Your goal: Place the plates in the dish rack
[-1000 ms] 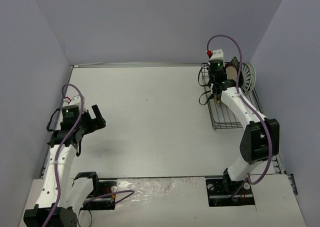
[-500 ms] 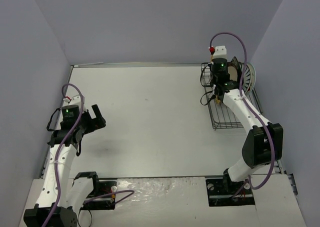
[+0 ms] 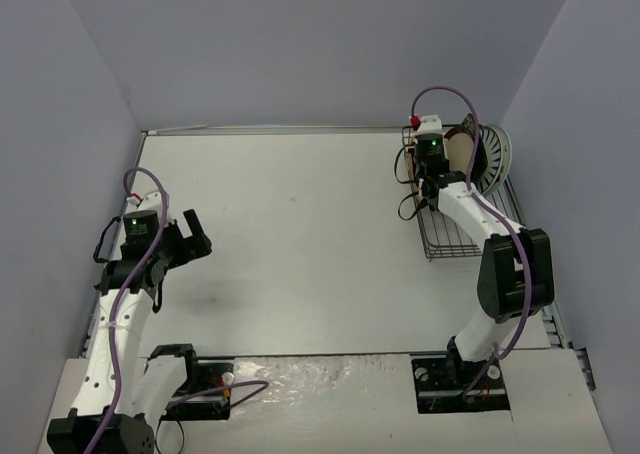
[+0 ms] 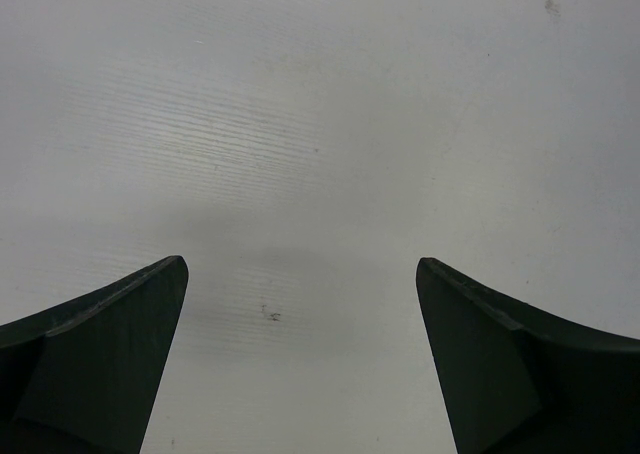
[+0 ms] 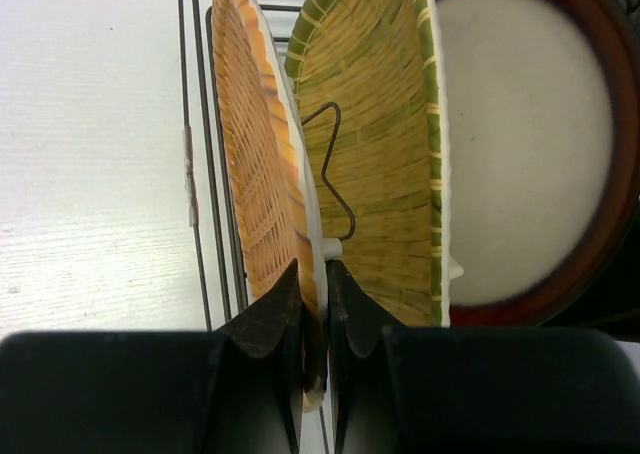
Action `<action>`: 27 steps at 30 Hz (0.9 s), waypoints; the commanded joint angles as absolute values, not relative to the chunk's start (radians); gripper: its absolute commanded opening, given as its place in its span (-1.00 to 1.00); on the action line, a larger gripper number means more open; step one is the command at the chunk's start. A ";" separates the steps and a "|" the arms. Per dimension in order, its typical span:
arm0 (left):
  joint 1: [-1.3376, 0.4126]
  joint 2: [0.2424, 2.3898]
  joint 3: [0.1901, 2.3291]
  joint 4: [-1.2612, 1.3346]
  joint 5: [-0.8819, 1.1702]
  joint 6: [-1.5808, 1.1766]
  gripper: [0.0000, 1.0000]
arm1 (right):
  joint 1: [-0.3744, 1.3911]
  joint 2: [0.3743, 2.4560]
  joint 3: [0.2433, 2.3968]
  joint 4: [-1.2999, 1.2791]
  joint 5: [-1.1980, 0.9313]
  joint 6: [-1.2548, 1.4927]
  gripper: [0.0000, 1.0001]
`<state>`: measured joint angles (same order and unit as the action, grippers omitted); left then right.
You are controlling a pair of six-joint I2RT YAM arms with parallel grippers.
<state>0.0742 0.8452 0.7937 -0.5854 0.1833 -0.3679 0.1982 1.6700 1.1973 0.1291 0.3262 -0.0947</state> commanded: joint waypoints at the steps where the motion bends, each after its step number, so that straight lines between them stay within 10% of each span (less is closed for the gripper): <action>1: 0.075 0.840 0.831 -0.530 0.189 -0.348 0.94 | 0.188 1.665 1.195 0.240 0.338 -0.069 -1.00; 6: 0.070 0.843 0.832 -0.530 0.189 -0.347 0.94 | 0.179 1.667 1.168 0.238 0.299 0.004 -0.96; 13: 0.060 0.850 0.834 -0.537 0.190 -0.347 0.94 | 0.181 1.585 1.143 0.217 0.270 0.071 0.10; 27: 0.040 0.815 1.051 -0.676 0.188 -0.363 0.94 | 0.183 1.193 1.194 0.100 0.177 0.091 0.82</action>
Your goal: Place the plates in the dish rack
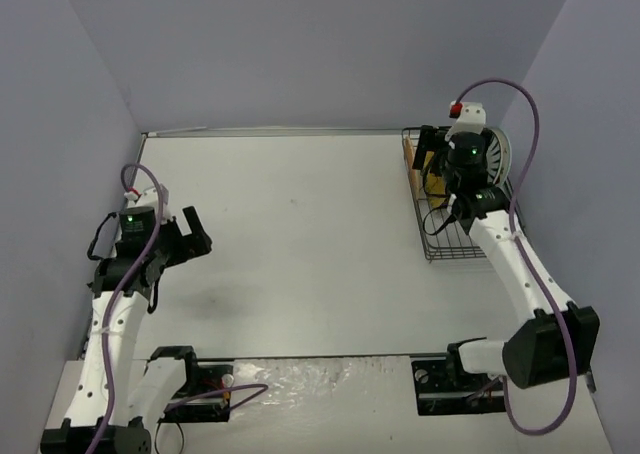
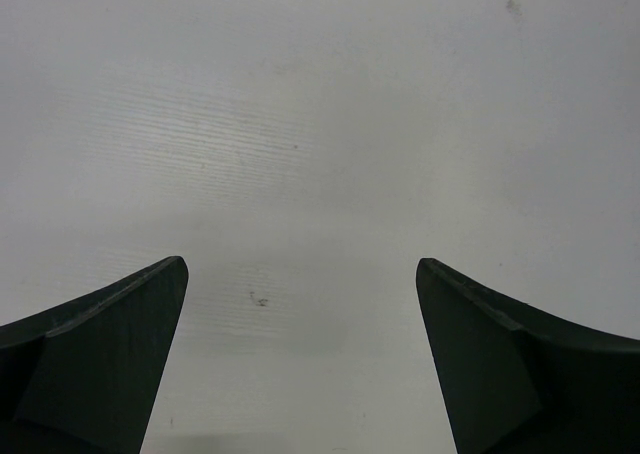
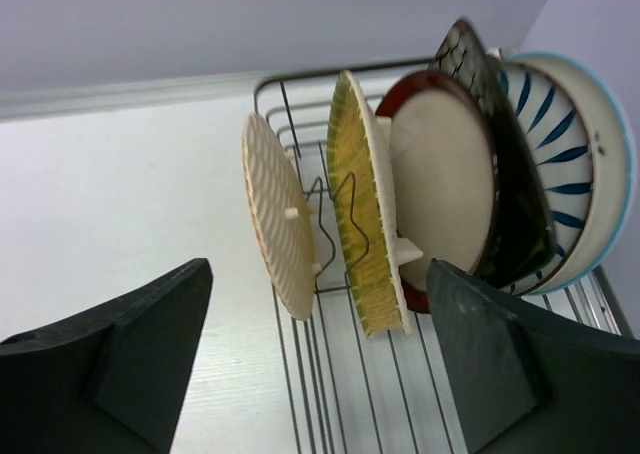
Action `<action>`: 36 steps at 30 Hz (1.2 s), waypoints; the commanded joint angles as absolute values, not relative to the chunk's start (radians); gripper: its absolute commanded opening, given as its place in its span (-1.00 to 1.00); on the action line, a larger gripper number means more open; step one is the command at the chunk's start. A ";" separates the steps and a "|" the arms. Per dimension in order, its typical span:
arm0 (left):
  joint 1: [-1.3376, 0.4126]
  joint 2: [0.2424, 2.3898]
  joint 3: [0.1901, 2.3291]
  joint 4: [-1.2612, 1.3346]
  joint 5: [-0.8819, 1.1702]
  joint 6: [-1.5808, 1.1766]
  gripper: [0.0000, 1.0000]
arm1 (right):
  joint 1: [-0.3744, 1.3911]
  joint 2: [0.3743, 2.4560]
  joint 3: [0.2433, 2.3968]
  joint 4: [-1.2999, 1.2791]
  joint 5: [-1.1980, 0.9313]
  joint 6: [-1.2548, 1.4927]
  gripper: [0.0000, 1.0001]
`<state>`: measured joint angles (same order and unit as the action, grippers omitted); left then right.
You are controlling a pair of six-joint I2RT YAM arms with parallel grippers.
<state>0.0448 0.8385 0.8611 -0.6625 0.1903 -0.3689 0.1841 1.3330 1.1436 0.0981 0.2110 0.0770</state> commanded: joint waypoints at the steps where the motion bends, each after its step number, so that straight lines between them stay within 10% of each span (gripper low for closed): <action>1: 0.040 0.815 1.081 -0.691 0.185 -0.360 0.94 | 0.183 1.162 1.193 0.088 0.176 0.092 0.93; 16: -0.047 0.802 1.544 -0.949 -0.037 -0.200 0.94 | 0.245 0.643 1.193 -0.097 0.264 -0.019 1.00; 36: -0.161 0.626 1.449 -0.970 -0.147 -0.238 0.94 | 0.273 0.484 1.184 -0.112 0.267 -0.039 1.00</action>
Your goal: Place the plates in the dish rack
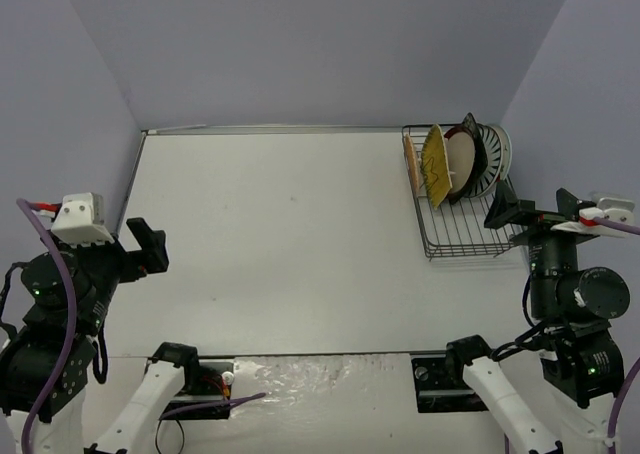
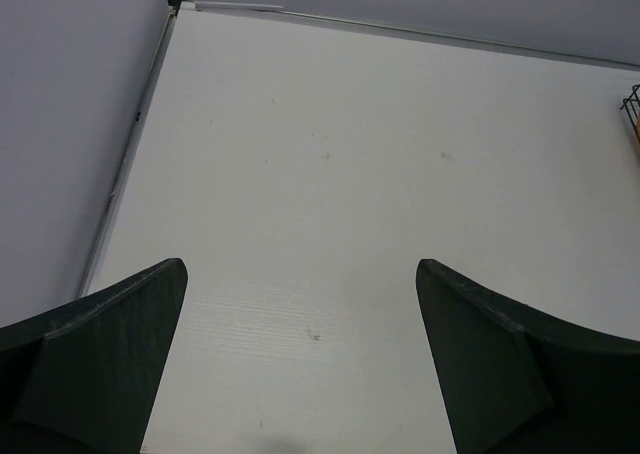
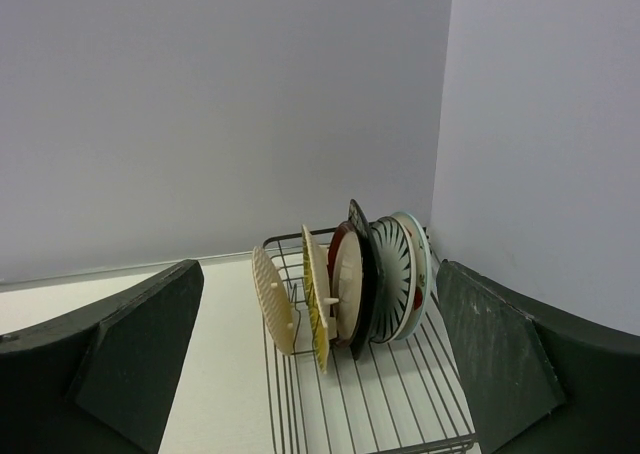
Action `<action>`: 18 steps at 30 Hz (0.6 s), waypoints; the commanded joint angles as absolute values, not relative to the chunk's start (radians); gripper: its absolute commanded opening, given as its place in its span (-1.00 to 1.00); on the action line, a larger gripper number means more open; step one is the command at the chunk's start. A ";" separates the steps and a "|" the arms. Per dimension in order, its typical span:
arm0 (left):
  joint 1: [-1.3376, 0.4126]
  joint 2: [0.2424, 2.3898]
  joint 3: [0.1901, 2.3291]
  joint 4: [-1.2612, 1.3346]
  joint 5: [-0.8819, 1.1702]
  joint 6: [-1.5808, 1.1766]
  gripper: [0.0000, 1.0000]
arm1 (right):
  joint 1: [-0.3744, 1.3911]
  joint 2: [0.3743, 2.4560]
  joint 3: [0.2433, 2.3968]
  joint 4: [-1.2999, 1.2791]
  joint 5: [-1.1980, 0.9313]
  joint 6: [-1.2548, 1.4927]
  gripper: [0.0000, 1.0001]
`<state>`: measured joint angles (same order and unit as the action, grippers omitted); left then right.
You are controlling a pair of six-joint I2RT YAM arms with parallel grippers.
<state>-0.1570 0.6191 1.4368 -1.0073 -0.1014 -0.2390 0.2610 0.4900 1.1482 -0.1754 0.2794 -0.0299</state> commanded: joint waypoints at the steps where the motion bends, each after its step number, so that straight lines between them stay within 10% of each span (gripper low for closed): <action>1: -0.161 0.627 1.446 -0.971 -0.146 -0.241 0.94 | 0.273 0.477 1.182 -0.113 0.267 -0.040 1.00; 18: -0.160 0.667 1.372 -0.883 -0.133 -0.300 0.94 | 0.273 0.371 1.094 -0.177 0.252 -0.003 1.00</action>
